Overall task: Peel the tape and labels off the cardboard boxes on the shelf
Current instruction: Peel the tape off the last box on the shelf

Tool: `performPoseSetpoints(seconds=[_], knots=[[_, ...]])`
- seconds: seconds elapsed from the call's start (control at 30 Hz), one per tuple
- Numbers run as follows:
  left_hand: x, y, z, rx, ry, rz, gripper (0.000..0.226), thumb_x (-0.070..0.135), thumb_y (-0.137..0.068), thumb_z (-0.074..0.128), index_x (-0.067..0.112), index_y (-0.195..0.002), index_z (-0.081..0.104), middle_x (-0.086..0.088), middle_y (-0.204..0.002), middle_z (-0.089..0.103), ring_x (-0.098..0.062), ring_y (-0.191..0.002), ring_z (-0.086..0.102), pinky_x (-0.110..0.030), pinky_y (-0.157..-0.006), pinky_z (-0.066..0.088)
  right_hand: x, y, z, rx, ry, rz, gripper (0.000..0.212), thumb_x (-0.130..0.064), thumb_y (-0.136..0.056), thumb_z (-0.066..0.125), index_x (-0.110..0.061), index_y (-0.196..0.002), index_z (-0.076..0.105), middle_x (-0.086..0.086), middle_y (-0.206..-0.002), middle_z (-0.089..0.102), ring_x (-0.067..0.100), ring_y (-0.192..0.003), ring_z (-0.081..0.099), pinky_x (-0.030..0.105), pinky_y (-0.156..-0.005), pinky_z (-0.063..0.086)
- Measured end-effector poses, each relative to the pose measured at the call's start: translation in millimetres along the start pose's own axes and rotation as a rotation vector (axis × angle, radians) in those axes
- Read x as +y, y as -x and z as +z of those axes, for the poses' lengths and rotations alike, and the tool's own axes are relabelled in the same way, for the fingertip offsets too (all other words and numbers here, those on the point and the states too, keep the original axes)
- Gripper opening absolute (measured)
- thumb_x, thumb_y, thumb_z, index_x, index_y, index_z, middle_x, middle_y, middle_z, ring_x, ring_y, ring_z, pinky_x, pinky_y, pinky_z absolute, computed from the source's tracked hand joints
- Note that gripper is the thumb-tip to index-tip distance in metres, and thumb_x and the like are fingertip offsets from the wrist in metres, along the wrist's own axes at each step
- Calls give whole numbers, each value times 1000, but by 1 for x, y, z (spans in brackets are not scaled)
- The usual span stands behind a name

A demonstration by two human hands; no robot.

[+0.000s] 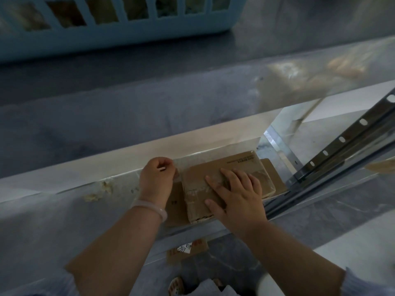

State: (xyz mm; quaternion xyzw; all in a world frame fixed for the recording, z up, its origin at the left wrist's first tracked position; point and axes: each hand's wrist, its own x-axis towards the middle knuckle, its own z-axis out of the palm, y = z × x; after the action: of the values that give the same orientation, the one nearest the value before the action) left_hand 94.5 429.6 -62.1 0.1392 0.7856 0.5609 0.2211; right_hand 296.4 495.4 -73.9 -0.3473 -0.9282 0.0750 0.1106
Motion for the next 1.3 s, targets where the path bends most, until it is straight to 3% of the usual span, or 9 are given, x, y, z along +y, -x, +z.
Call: performPoseSetpoints(seconds=[0.13,0.3,0.47,0.6,0.7,0.83,0.93,1.03,1.3], knots=[[4,14,-3,-184,-366,363,9,22,-85,70,31,-82,70,17,-81,66,3,-79,60,-17,-79,47,-1,0,-1,7,-1,2,53,-67,-88,38,-43,-132,55,2,-137,54,31,-127,46,54,-106,31],[-3,6,-24,-413,-634,840,30,33,-88,52,17,-96,77,6,-99,69,-2,-93,54,-10,-86,35,0,1,-1,-20,-1,7,53,-67,-89,36,-44,-134,53,1,-139,53,31,-129,44,53,-109,27],[2,-7,-32,-475,-643,830,26,18,-82,66,18,-107,74,6,-100,67,7,-93,50,2,-84,32,0,1,0,-22,-13,5,53,-67,-89,36,-44,-133,54,1,-138,53,30,-129,45,52,-109,26],[6,-16,-26,-490,-778,862,20,13,-75,76,18,-94,76,2,-89,66,-15,-84,61,-23,-77,46,0,1,-1,-33,-11,8,54,-68,-89,34,-44,-134,53,1,-139,53,30,-130,44,53,-109,26],[7,-12,-24,-475,-778,830,10,9,-78,72,18,-81,69,7,-85,58,-13,-82,56,-29,-76,47,-1,1,-2,-33,-15,9,54,-67,-89,34,-44,-133,53,1,-138,53,30,-129,44,53,-109,26],[-7,-12,-16,-291,-561,459,12,12,-83,69,21,-76,64,7,-78,66,-13,-75,63,-27,-75,51,0,3,-2,-38,-10,0,54,-67,-89,33,-44,-134,52,1,-139,53,30,-130,44,52,-110,25],[-13,-15,-8,-178,-276,140,17,14,-82,73,24,-76,60,-2,-76,69,-21,-71,69,-42,-72,59,1,3,-2,-45,-13,-2,54,-68,-90,33,-45,-135,52,0,-139,52,30,-130,44,51,-111,23],[-14,-18,0,-111,-181,15,20,8,-82,72,23,-78,58,-6,-79,68,-23,-65,70,-45,-68,60,0,2,-3,-53,-14,2,54,-68,-90,32,-45,-135,52,0,-139,52,30,-130,44,50,-111,22],[-13,-9,-7,-296,-594,396,21,9,-91,60,12,-107,73,-2,-100,73,-18,-90,66,-26,-90,48,0,2,-4,-81,5,8,55,-68,-90,28,-45,-136,50,-1,-141,51,29,-132,42,50,-111,21]])
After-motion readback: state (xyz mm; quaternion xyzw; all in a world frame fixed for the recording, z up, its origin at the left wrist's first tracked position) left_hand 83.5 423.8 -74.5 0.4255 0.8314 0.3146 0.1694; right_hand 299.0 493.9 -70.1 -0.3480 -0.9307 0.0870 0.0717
